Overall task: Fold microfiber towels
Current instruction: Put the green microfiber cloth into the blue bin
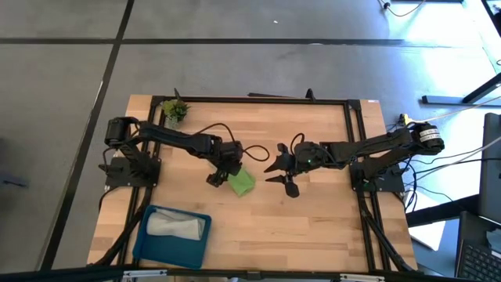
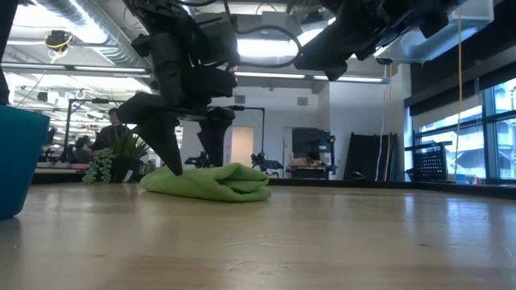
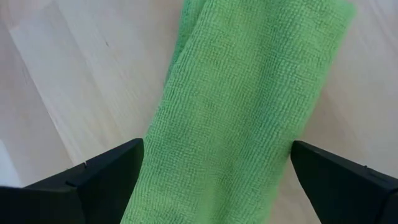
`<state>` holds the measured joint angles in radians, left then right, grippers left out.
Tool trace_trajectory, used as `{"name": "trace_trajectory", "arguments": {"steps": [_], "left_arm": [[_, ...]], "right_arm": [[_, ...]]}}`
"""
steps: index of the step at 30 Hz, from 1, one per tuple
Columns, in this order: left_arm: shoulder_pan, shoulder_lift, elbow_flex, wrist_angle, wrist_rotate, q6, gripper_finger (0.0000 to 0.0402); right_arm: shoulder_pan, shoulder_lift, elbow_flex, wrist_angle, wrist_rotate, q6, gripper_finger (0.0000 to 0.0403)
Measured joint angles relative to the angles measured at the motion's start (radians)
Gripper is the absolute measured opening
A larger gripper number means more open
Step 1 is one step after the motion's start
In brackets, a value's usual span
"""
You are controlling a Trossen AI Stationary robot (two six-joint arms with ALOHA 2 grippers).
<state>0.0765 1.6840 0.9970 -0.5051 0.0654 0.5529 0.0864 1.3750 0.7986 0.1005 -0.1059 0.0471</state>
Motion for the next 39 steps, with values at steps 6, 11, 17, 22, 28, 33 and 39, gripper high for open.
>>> {"name": "trace_trajectory", "arguments": {"steps": [6,11,17,22,28,33,39], "left_arm": [[0.000,0.047,-0.002,0.009,-0.007,0.000,0.0400],[0.010,0.096,0.000,0.031,0.007,-0.001,0.0399],[0.027,0.106,0.002,0.039,0.021,-0.046,0.0399],[0.028,0.107,0.001,0.051,0.012,-0.047,0.0398],[0.029,0.108,0.001,0.082,-0.018,-0.050,0.0390],[0.028,0.108,0.001,0.083,-0.023,-0.053,0.0369],[0.027,0.109,0.001,0.084,-0.055,-0.053,0.0313]], "right_arm": [[0.000,0.000,0.000,0.001,0.000,-0.001,0.0152],[0.000,0.000,0.000,0.000,0.000,-0.001,0.0152],[0.000,0.000,0.000,0.001,0.000,-0.001,0.0152],[0.000,0.000,0.000,0.001,0.000,-0.001,0.0152],[0.000,0.000,0.000,0.000,0.000,0.000,0.0152],[0.000,0.000,0.000,0.000,0.000,0.000,0.0152],[0.000,0.000,0.000,0.000,0.000,0.000,0.0152]]}}
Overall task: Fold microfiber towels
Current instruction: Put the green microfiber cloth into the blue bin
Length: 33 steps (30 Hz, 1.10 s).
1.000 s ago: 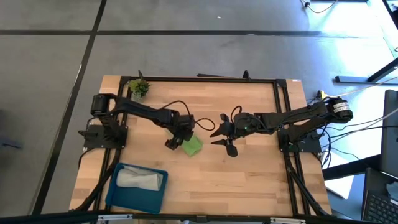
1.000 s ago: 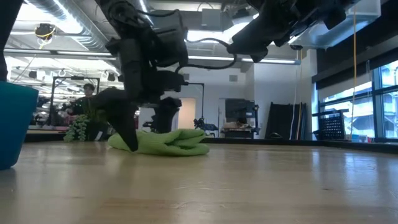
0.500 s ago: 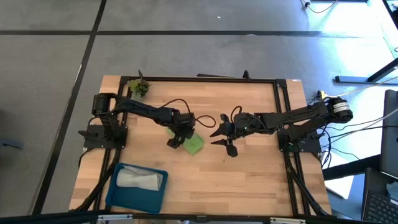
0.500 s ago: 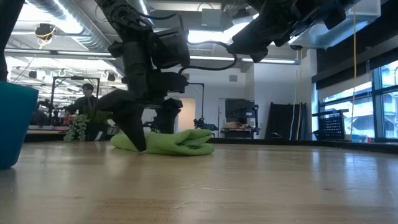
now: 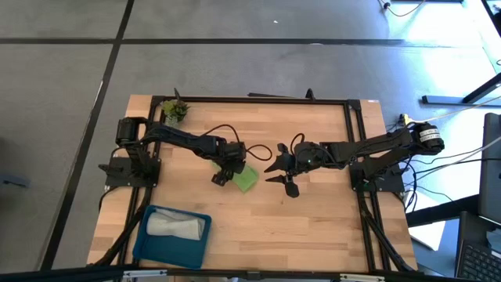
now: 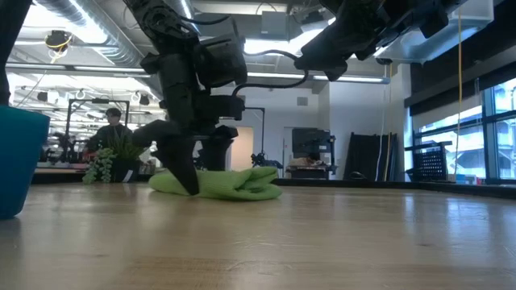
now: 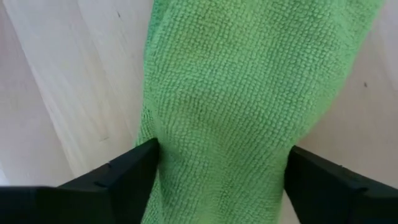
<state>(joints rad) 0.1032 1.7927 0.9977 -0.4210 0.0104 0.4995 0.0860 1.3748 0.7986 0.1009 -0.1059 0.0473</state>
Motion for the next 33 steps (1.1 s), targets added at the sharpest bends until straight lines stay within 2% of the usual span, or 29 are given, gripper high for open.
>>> {"name": "trace_trajectory", "arguments": {"steps": [8,19,27,33], "left_arm": [[-0.012,0.000,0.000,-0.008,-0.009,-0.001,0.0205],[-0.027,0.000,0.000,-0.038,-0.017,-0.055,0.0018],[-0.028,-0.043,-0.007,-0.125,-0.012,-0.092,0.0012],[-0.044,-0.136,-0.005,-0.184,-0.042,-0.133,0.0002]], "right_arm": [[0.000,0.000,0.000,0.000,0.000,-0.001,0.0152],[0.000,0.000,0.000,0.000,0.000,0.000,0.0152],[0.000,0.000,0.000,0.002,0.000,-0.001,0.0152],[0.000,0.000,0.000,0.002,0.000,-0.001,0.0152]]}}
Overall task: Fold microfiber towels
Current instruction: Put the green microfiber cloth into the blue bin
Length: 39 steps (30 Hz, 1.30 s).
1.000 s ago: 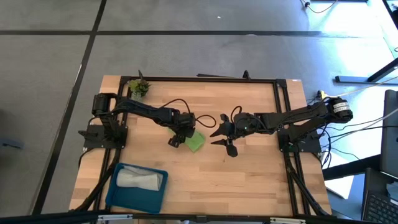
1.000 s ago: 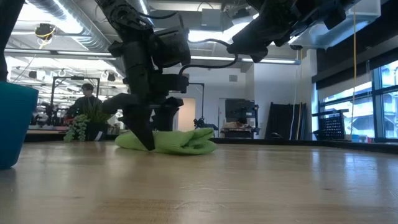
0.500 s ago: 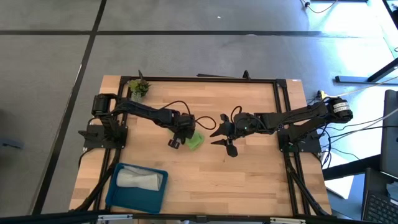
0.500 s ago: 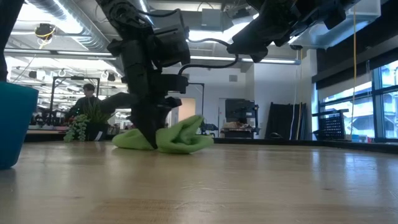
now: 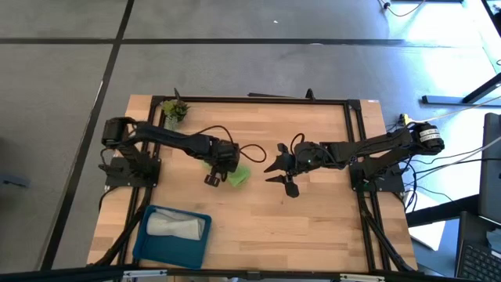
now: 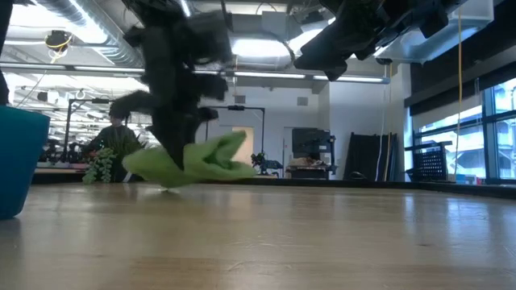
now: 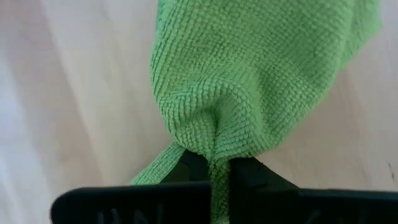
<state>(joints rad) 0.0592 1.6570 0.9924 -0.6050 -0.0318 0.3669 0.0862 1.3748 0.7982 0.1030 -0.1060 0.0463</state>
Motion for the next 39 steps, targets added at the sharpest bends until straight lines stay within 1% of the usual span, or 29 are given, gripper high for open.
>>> {"name": "trace_trajectory", "arguments": {"steps": [4,9,12,15,20,24,31,36,39], "left_arm": [[-0.037,-0.088,0.002,-0.049,-0.056,-0.037,0.0002],[-0.094,-0.219,0.002,-0.151,-0.075,-0.136,0.0003],[-0.152,-0.295,0.002,-0.242,-0.137,-0.211,0.0002],[-0.221,-0.366,0.002,-0.340,-0.189,-0.321,0.0002],[-0.365,-0.453,0.003,-0.434,-0.196,-0.543,0.0002],[-0.504,-0.483,0.003,-0.466,-0.196,-0.684,0.0002],[-0.758,-0.485,0.003,-0.469,-0.195,-0.934,0.0001],[-0.914,-0.485,0.003,-0.418,-0.197,-1.105,0.0001],[-0.991,-0.476,0.003,-0.358,-0.230,-1.173,0.0000]], "right_arm": [[0.000,0.000,0.000,0.000,0.000,0.000,0.0152],[0.000,0.000,0.000,0.001,0.000,0.000,0.0152],[0.000,0.000,0.000,0.001,0.000,0.001,0.0152],[0.000,0.000,0.000,0.001,0.000,0.000,0.0152],[0.000,0.000,0.000,0.001,0.000,0.000,0.0152],[0.000,0.000,0.000,0.000,0.000,0.000,0.0152],[0.000,0.000,0.000,0.000,0.000,0.001,0.0152],[0.000,0.000,0.000,0.001,0.000,0.000,0.0152],[0.000,0.000,0.000,0.001,0.000,-0.002,0.0152]]}}
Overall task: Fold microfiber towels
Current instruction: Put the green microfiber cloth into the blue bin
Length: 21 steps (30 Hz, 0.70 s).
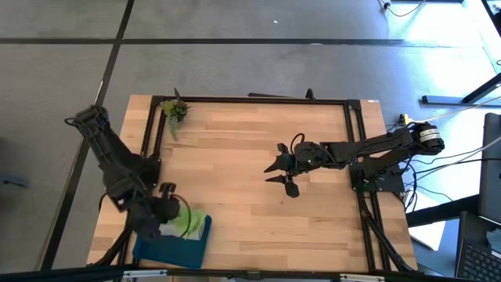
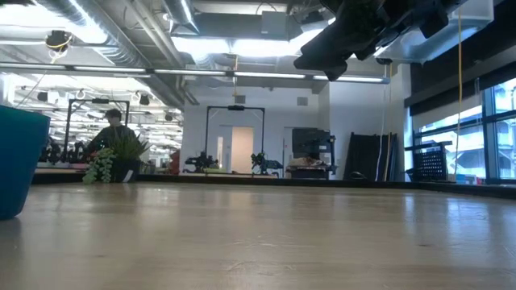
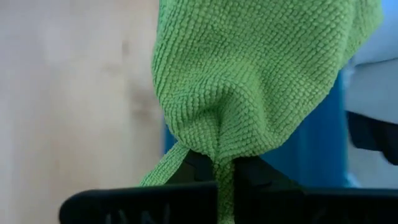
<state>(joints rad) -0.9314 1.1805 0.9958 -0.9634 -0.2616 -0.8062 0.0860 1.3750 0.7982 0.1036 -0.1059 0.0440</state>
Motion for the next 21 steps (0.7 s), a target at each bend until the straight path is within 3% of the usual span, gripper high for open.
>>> {"name": "trace_trajectory", "arguments": {"steps": [6,12,16,21], "left_arm": [[-0.110,0.073,0.000,0.129,-0.007,-0.069,0.0000],[-0.147,0.199,0.001,0.158,0.040,-0.162,0.0003],[-0.152,0.280,0.001,0.171,0.081,-0.209,0.0003],[-0.151,0.366,0.001,0.211,0.125,-0.248,0.0003]], "right_arm": [[0.000,0.000,0.000,0.002,0.000,-0.001,0.0152],[0.000,0.000,0.000,0.006,-0.009,-0.074,0.0152],[0.000,0.000,0.000,0.013,-0.059,-0.097,0.0152],[0.000,0.000,0.000,0.031,-0.199,-0.158,0.0152]]}}
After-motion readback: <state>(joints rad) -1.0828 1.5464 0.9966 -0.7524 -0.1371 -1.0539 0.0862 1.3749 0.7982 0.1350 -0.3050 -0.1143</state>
